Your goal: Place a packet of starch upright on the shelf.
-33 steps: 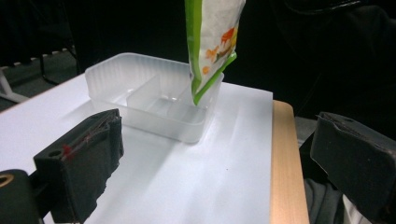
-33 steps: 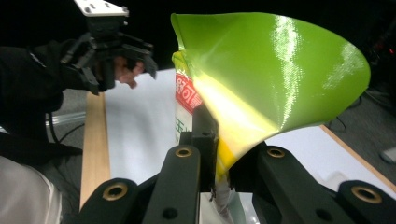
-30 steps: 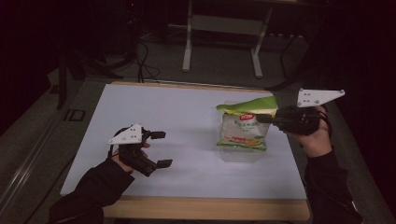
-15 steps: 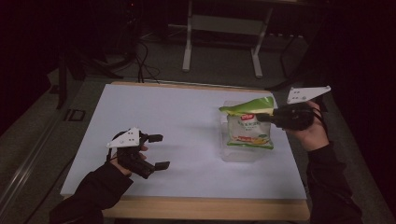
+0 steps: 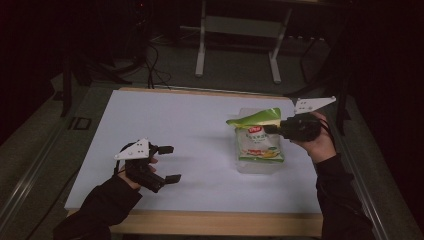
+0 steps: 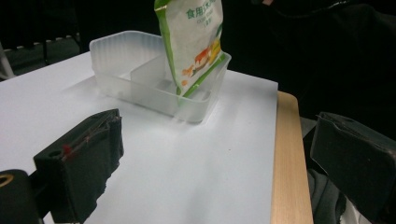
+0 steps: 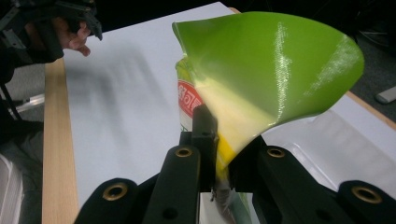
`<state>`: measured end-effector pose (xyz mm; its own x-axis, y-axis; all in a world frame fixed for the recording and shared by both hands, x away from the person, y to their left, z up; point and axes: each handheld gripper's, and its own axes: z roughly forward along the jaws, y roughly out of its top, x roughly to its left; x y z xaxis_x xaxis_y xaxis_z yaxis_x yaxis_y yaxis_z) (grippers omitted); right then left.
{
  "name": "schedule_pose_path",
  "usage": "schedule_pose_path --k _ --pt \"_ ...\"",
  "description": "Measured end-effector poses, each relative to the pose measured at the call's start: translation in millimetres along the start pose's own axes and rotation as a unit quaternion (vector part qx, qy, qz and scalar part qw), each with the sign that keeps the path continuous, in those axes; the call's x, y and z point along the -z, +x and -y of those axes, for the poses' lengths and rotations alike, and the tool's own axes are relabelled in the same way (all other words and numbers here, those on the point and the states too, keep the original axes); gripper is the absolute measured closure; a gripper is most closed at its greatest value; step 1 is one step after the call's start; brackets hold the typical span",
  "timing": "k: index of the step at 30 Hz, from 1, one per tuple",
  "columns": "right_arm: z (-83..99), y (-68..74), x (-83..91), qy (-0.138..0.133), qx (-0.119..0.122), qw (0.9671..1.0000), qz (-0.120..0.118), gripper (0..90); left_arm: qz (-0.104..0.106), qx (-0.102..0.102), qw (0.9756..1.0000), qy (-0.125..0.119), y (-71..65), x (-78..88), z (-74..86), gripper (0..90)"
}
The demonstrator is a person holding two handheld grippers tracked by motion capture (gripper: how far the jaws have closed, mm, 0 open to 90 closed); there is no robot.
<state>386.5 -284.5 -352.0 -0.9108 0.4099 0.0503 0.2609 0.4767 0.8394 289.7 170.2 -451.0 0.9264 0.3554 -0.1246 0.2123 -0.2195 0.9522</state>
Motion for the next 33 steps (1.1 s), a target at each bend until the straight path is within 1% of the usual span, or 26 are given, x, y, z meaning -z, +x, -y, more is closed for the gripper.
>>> schedule_pose_path --k 1,3,6,7,9,11,13,16,19,21,24,25,26,27,31,33 --pt "0.0 0.0 0.0 0.0 0.0 1.0 0.0 83.3 0.0 0.0 1.0 0.0 0.0 0.0 0.0 3.1" --pt "10.4 -3.5 -3.4 -0.007 -0.016 0.9999 -0.002 83.3 0.001 0.0 1.0 0.0 0.1 0.1 0.6 3.1" --pt "20.7 -4.4 -6.6 -0.013 -0.025 0.9996 -0.007 83.3 0.0 0.001 1.0 0.0 0.6 -0.3 1.9 3.1" --pt "20.7 -4.4 -6.6 -0.013 -0.025 0.9996 -0.007 83.3 0.0 0.001 1.0 0.0 0.6 -0.3 1.9 3.1" --pt "31.4 -7.0 -6.1 -0.031 -0.039 0.9987 -0.014 83.3 0.0 0.002 1.0 0.0 1.1 -0.2 2.7 3.1" --pt "37.8 -9.4 -4.2 -0.041 -0.05 0.9978 -0.015 83.3 -0.002 0.003 1.0 0.002 1.4 -0.2 3.8 3.1" --pt "44.9 -9.9 -2.5 -0.051 -0.055 0.9971 -0.014 83.3 -0.002 0.003 1.0 0.002 1.7 -0.2 4.4 3.0" --pt "53.0 -11.7 -0.9 -0.058 -0.065 0.9962 -0.012 83.4 -0.004 0.006 1.0 0.004 2.9 -0.3 5.8 3.0" --pt "62.4 -13.9 0.3 -0.064 -0.069 0.9955 -0.007 83.5 -0.004 0.007 1.0 0.003 3.4 -0.8 7.1 3.1" --pt "68.5 -16.5 0.4 -0.059 -0.075 0.9955 -0.002 83.5 -0.004 0.009 0.9999 0.006 3.9 -1.6 8.3 3.1" --pt "79.1 -21.1 -4.7 -0.034 -0.085 0.9958 0.007 83.5 -0.004 0.01 0.9999 0.008 4.6 -2.9 10.3 3.0" --pt "79.1 -21.1 -4.7 -0.034 -0.085 0.9958 0.007 83.5 -0.004 0.01 0.9999 0.008 4.6 -2.9 10.3 3.1" --pt "82.8 -21.8 -7.4 -0.028 -0.088 0.9957 0.004 83.5 -0.004 0.01 0.9999 0.008 4.6 -2.9 10.3 3.1" --pt "88.7 -22.8 -9.0 -0.035 -0.089 0.9954 0.001 83.5 -0.002 0.011 0.9999 0.009 5.1 -4.2 11.8 3.0" --pt "88.9 -22.2 -8.9 -0.035 -0.088 0.9955 0.007 83.2 -0.003 0.009 0.9999 0.013 5.2 -4.9 11.8 3.1" --pt "87.4 -20.7 -8.8 -0.025 -0.086 0.9959 0.013 82.4 -0.002 0.008 0.9999 0.011 4.8 -4.5 11.4 3.0"
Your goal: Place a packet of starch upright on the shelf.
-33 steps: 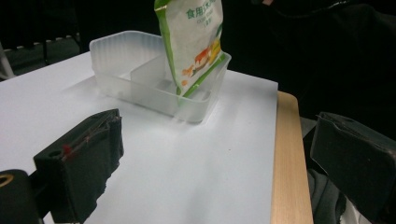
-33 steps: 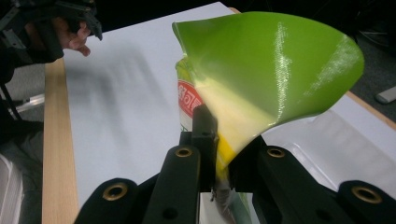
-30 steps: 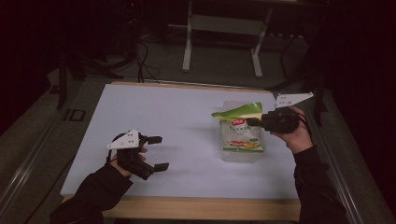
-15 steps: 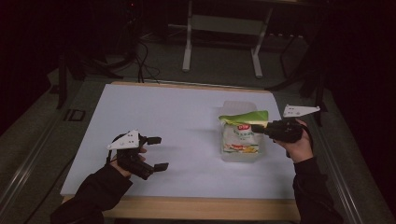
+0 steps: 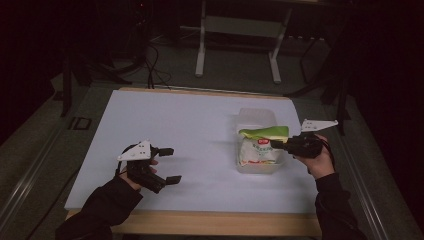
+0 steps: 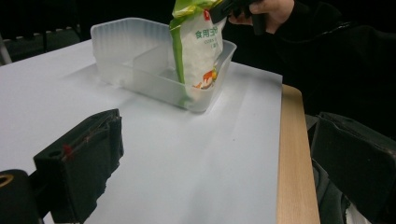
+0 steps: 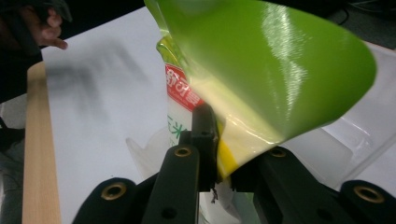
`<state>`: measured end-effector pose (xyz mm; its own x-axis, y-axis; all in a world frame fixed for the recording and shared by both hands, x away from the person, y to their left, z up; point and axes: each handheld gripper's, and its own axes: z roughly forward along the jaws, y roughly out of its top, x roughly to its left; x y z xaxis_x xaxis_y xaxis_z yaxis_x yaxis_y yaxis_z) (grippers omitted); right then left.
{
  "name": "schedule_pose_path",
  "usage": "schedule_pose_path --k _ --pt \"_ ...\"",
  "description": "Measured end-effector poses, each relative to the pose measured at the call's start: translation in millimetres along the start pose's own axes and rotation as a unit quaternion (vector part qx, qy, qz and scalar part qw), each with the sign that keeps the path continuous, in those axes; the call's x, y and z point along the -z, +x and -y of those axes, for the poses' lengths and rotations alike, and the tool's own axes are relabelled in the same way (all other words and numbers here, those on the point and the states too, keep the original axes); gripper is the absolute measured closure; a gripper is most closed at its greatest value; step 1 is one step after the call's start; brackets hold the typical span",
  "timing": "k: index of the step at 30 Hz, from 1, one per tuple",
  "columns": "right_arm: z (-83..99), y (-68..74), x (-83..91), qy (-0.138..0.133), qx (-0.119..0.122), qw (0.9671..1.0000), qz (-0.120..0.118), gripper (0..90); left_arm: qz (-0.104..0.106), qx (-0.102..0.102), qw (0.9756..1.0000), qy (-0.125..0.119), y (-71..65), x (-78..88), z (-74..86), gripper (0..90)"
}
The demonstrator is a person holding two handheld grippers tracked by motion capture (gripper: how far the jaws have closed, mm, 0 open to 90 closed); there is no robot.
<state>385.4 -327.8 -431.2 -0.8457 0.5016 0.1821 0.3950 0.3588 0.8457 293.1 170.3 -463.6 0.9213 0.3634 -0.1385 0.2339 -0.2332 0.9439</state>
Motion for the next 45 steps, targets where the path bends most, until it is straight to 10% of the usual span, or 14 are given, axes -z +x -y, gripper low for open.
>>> schedule_pose_path --k 11,17,24,31,45 --pt "-2.2 4.7 1.7 0.005 -0.005 0.9996 0.026 73.1 -0.003 0.001 1.0 -0.004 -0.4 3.7 -1.1 3.1" --pt "-9.7 10.8 10.6 -0.029 -0.017 0.9981 0.052 43.9 -0.004 -0.003 1.0 -0.001 -1.7 4.0 -1.5 3.0" --pt "-30.0 16.6 30.4 -0.074 -0.008 0.9912 0.109 29.8 -0.003 -0.001 1.0 -0.007 -2.2 5.3 -2.5 3.0" --pt "-46.6 28.4 39.5 -0.117 -0.01 0.9892 0.088 14.0 -0.004 -0.002 1.0 -0.006 -3.8 5.9 -1.6 3.0" --pt "-50.8 70.6 24.8 -0.125 0.025 0.9905 0.052 14.3 -0.005 -0.002 1.0 -0.005 -5.2 6.9 1.9 3.0"
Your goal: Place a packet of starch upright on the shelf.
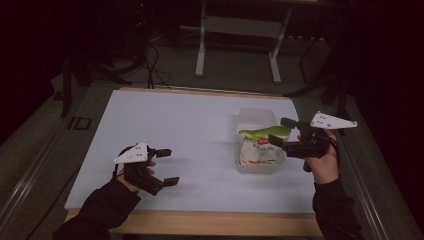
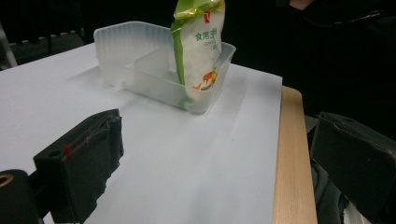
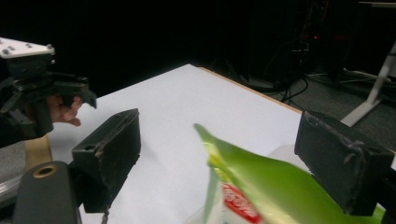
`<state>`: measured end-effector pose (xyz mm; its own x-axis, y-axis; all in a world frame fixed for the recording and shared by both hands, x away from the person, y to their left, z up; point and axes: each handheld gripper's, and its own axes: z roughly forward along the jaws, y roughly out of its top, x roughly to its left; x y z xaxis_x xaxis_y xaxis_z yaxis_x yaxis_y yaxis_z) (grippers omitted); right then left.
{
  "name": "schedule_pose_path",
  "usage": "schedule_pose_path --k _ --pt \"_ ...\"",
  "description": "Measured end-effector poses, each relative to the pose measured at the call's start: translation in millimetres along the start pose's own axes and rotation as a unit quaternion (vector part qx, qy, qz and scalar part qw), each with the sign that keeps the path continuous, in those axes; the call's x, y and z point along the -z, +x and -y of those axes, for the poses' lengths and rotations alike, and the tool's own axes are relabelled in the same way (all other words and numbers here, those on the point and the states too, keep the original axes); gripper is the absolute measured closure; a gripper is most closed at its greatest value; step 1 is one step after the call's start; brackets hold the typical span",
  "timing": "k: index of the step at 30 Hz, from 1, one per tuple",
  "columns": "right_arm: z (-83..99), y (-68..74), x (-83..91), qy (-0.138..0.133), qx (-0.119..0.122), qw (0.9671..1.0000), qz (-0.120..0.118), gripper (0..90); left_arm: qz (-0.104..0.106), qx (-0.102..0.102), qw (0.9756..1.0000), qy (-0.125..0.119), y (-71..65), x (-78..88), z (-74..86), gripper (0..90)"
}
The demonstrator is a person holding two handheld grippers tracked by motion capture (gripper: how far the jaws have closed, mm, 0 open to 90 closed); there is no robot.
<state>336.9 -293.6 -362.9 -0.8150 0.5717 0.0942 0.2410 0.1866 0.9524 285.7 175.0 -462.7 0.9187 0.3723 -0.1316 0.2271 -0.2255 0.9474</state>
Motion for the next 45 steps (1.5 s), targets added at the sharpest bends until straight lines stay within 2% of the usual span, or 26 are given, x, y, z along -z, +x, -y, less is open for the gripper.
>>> schedule_pose_path --k 4,7,12,14,20,24,35,45 --pt "2.2 10.3 -2.4 -0.002 0.002 0.9999 -0.013 14.2 -0.001 -0.001 1.0 0.001 0.5 0.8 0.6 3.0" --pt "5.1 17.1 -3.7 -0.006 0.007 0.9999 -0.007 14.2 -0.002 0.0 1.0 0.0 0.3 1.9 0.8 3.0" --pt "13.6 29.2 -6.3 -0.004 0.003 0.9999 -0.016 14.1 -0.006 0.0 1.0 -0.001 0.9 3.8 2.1 3.0" --pt "18.1 34.4 -7.8 0.002 0.007 0.9999 -0.008 14.2 -0.007 0.003 1.0 -0.005 1.1 4.6 2.9 3.0" --pt "34.0 45.7 -12.4 0.01 -0.004 0.9999 -0.007 14.2 -0.01 0.009 0.9999 -0.009 2.2 7.3 3.9 3.0" --pt "43.8 50.5 -16.5 0.025 -0.003 0.9996 -0.009 14.2 -0.011 0.008 0.9999 -0.004 1.5 7.0 5.2 3.0" --pt "71.1 61.7 -23.0 0.032 -0.024 0.999 -0.017 14.1 -0.013 0.008 0.9999 0.001 1.2 7.0 9.3 3.0" --pt "87.0 67.7 -25.3 0.046 -0.02 0.9987 -0.012 14.1 -0.017 0.005 0.9998 0.006 0.5 7.6 12.8 3.0"
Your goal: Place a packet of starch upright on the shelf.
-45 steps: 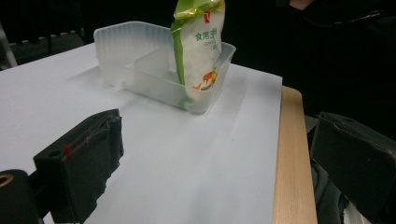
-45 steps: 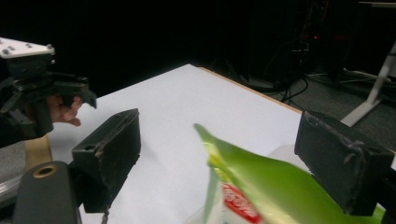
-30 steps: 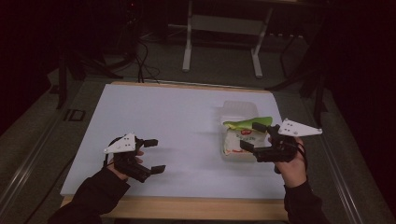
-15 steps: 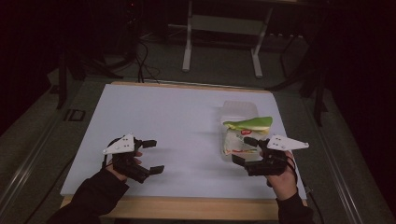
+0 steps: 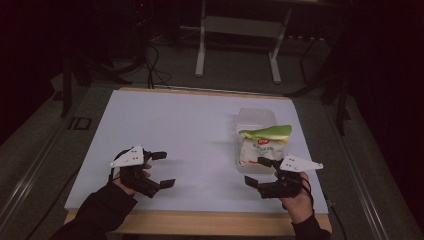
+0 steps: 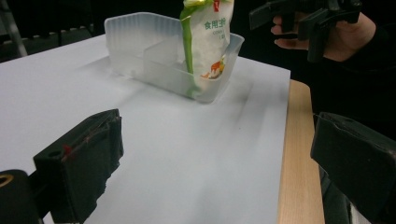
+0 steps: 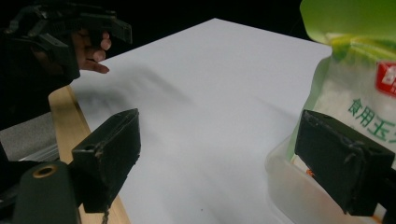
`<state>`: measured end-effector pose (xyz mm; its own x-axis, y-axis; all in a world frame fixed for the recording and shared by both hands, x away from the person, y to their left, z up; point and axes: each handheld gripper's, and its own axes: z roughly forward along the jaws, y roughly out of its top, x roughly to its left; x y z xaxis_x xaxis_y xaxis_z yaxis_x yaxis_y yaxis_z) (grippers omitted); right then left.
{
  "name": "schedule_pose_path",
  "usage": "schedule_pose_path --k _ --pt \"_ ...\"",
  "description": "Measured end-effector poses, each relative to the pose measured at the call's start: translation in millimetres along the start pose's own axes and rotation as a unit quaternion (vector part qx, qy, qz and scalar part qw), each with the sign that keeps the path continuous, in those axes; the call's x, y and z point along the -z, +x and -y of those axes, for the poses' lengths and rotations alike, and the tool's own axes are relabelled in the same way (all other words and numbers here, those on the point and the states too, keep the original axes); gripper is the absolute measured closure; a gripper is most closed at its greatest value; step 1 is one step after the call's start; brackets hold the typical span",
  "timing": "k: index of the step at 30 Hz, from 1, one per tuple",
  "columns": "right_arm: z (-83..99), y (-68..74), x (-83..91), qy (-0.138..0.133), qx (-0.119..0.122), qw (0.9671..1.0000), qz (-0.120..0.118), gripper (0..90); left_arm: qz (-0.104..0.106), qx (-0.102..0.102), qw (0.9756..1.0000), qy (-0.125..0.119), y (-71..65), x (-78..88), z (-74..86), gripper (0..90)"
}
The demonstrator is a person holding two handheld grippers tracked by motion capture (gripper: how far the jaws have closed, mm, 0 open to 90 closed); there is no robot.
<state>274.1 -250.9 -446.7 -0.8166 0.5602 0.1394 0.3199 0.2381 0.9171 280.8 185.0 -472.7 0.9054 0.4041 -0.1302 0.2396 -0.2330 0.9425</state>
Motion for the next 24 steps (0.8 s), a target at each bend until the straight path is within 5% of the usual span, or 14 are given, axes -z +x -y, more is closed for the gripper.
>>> schedule_pose_path --k 13,24 --pt "17.3 1.6 0.7 0.012 -0.006 0.9999 0.0 14.1 0.003 -0.006 1.0 0.007 0.7 -2.8 7.0 3.0" --pt "30.1 0.0 3.7 0.019 0.015 0.9996 0.013 14.1 0.009 -0.013 0.9994 0.032 -0.9 -12.2 15.7 3.0"
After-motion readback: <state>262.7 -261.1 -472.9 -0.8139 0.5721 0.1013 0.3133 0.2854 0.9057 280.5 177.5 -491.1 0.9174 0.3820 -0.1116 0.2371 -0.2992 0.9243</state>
